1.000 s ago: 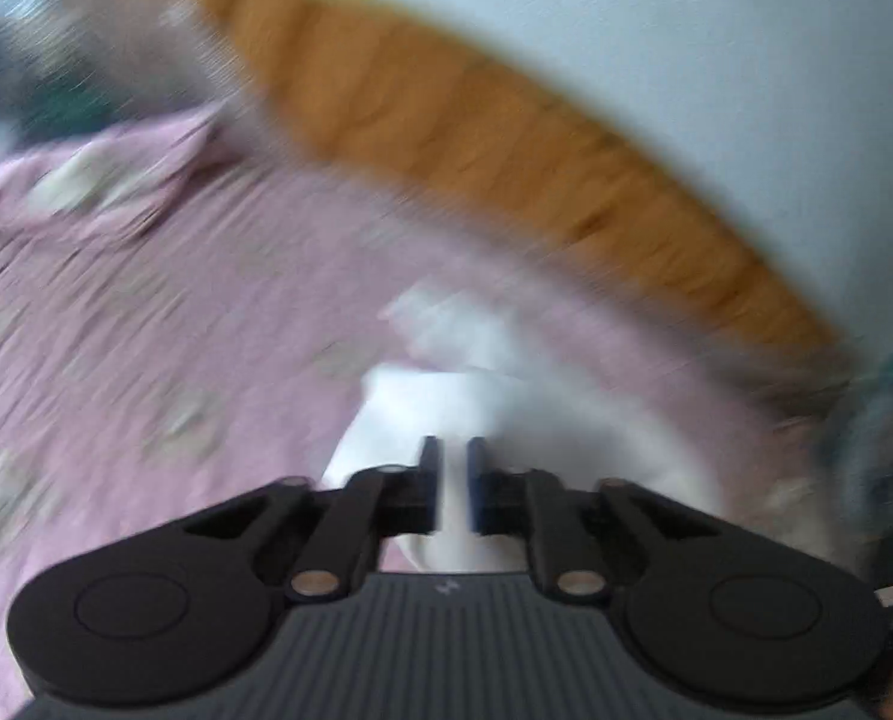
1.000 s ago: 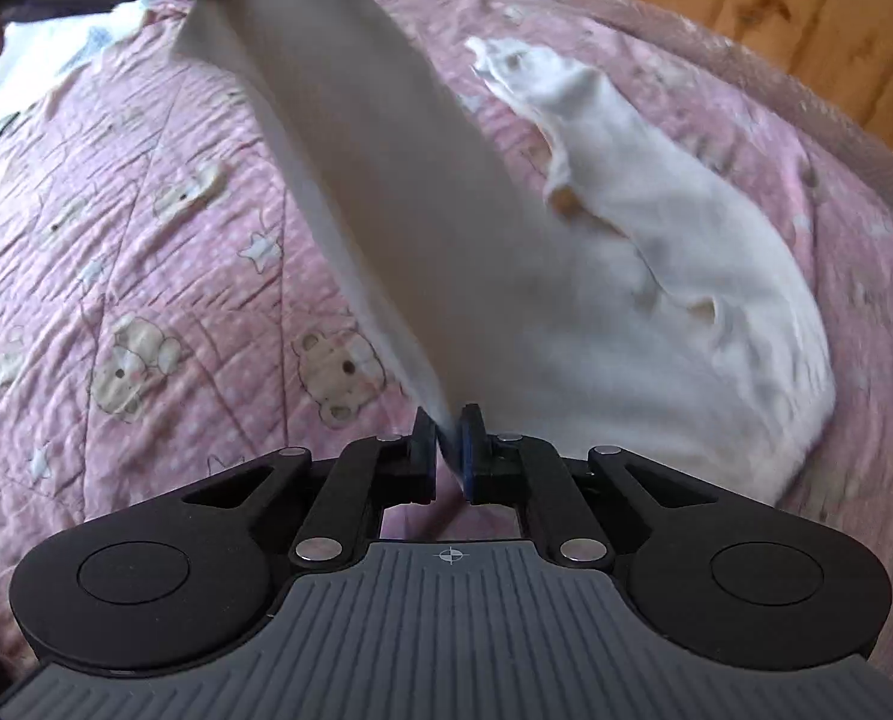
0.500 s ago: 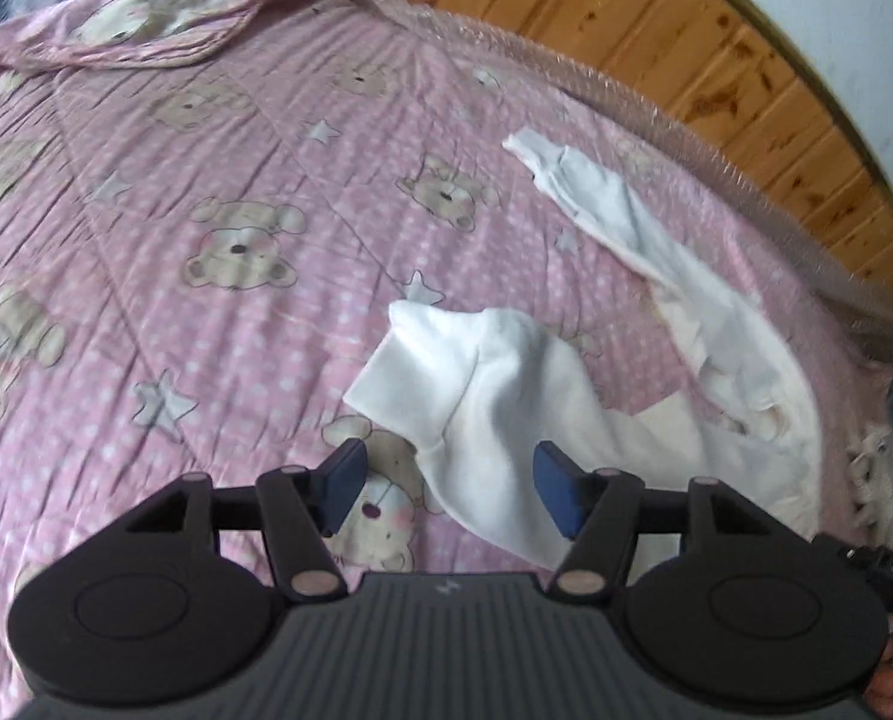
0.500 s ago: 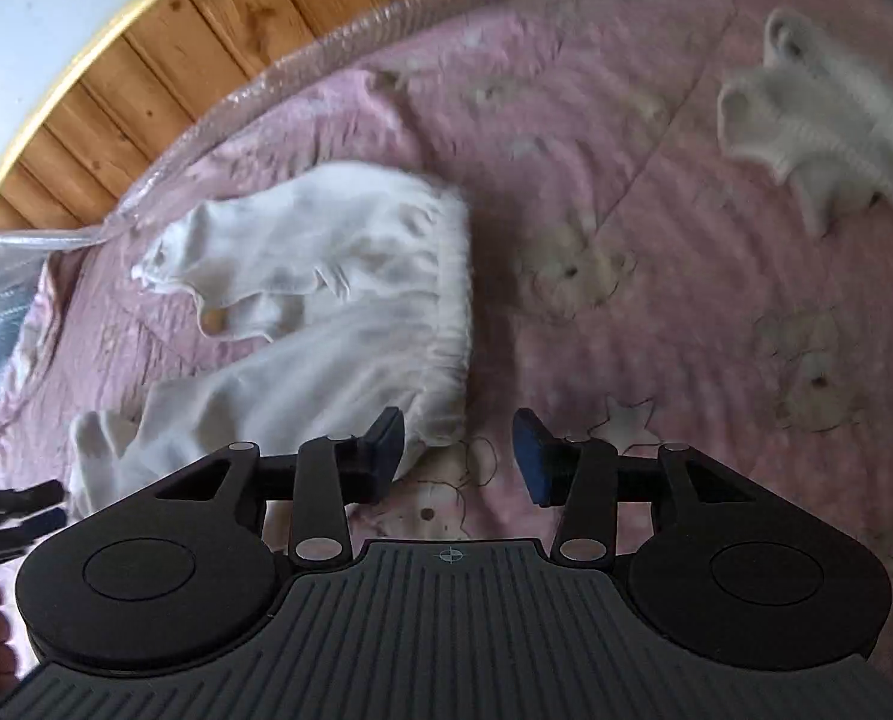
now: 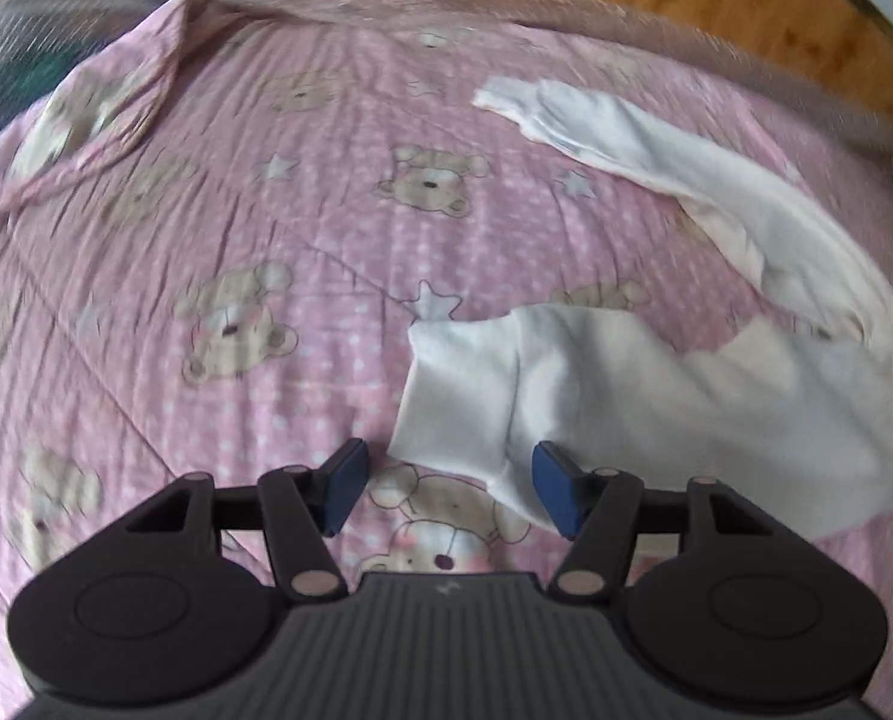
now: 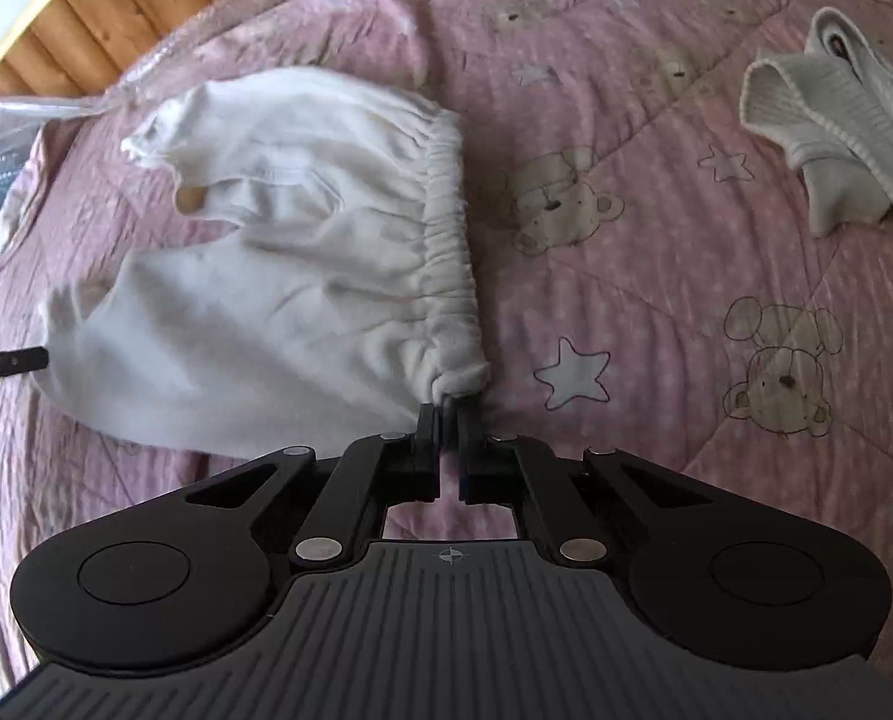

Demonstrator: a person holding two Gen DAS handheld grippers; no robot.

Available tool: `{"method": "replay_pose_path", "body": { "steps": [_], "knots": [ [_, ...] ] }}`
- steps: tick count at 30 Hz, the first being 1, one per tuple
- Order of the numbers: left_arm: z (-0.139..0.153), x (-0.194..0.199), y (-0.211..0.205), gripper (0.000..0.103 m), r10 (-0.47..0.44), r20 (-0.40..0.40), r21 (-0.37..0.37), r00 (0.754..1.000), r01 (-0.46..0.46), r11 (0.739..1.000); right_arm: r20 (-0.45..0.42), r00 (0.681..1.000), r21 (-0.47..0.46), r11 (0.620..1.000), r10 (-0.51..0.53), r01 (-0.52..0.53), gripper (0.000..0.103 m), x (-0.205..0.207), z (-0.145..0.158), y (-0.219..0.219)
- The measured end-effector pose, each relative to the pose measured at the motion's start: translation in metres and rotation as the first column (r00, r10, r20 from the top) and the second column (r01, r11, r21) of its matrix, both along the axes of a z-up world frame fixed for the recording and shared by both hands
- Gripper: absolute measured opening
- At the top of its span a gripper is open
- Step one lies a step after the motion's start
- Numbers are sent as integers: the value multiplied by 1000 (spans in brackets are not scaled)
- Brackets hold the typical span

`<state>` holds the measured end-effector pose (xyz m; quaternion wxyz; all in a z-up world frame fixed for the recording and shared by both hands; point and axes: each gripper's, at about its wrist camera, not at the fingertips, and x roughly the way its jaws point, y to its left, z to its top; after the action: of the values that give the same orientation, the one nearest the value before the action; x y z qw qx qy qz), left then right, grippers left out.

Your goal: Fold clothes

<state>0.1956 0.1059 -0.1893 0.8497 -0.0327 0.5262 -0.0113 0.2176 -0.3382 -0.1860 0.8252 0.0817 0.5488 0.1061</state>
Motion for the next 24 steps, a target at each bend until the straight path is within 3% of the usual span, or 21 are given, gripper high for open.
{"method": "replay_pose_path", "body": {
  "steps": [2, 4, 7, 8, 11, 12, 16, 17, 18, 19, 20, 21, 24],
  "knots": [
    [19, 11, 4, 62, -34, 38, -5, 999, 34, 999, -12, 999, 9, 999, 38, -38, 4, 3, 6, -3],
    [38, 34, 10, 71, -43, 97, -26, 994, 46, 999, 29, 999, 31, 999, 22, -23, 23, 4, 21, -14],
    [51, 95, 9, 74, -63, 148, -12, 987, 65, 998, 107, 993, 98, 994, -51, 41, 43, 28, 41, -35],
    [47, 119, 2, 74, -96, 145, 10, 985, 96, 995, 124, 990, 115, 992, -65, 51, 45, 40, 44, -39],
    [27, 189, -21, 74, -217, 104, 65, 971, 211, 975, 138, 990, 115, 993, -16, 0, 46, 91, 36, -31],
    [19, 210, -31, 74, -262, 76, 73, 962, 257, 964, 136, 991, 110, 993, 15, -30, 50, 108, 31, -27],
    [-9, 250, -59, 74, -392, 43, 112, 919, 386, 916, 87, 981, 106, 978, 172, -180, 53, 152, 8, -14],
    [-16, 253, -66, 74, -426, 33, 108, 904, 420, 901, 78, 974, 102, 970, 213, -220, 50, 155, 4, -10],
    [-18, 253, -70, 72, -447, 40, 110, 894, 441, 891, 72, 964, 96, 961, 255, -261, 32, 156, 2, -8],
    [-17, 250, -72, 55, -461, 56, 116, 885, 453, 884, 77, 957, 83, 954, 281, -287, 20, 155, 3, -6],
    [-17, 247, -75, 34, -476, 72, 122, 877, 466, 877, 94, 953, 61, 954, 288, -295, 19, 150, 8, -4],
    [-16, 243, -77, 8, -490, 88, 129, 867, 478, 869, 112, 949, 39, 953, 296, -302, 17, 146, 14, -3],
    [11, 216, -58, 7, -447, 193, 91, 873, 438, 894, 162, 933, -29, 947, 320, -320, 14, 133, 30, 1]
  ]
}}
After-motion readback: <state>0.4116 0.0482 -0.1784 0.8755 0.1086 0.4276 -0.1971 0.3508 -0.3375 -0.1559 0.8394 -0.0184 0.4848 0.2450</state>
